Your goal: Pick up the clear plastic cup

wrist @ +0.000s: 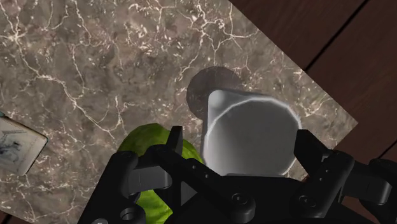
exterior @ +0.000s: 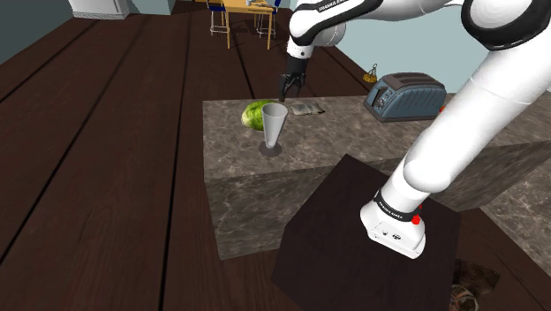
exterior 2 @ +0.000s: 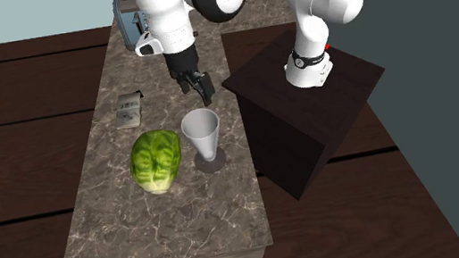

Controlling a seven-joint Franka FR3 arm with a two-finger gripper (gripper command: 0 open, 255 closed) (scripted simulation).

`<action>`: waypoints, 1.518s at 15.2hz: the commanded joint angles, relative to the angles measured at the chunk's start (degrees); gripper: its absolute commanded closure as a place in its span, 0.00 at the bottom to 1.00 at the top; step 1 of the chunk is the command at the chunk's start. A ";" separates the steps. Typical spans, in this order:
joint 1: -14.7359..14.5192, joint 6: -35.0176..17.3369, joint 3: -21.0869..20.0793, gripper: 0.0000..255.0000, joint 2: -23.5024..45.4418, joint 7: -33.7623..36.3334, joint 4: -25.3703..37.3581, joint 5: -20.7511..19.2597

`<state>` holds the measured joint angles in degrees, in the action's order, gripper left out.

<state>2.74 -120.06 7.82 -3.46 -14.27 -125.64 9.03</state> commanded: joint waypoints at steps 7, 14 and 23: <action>0.64 -4.45 0.62 0.00 8.99 -3.21 3.76 2.52; 0.62 -6.94 0.49 1.00 10.51 -3.85 2.73 3.16; 0.65 -6.25 0.55 1.00 10.06 -3.71 2.97 2.97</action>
<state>3.35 -126.71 8.32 6.85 -18.01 -122.83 12.10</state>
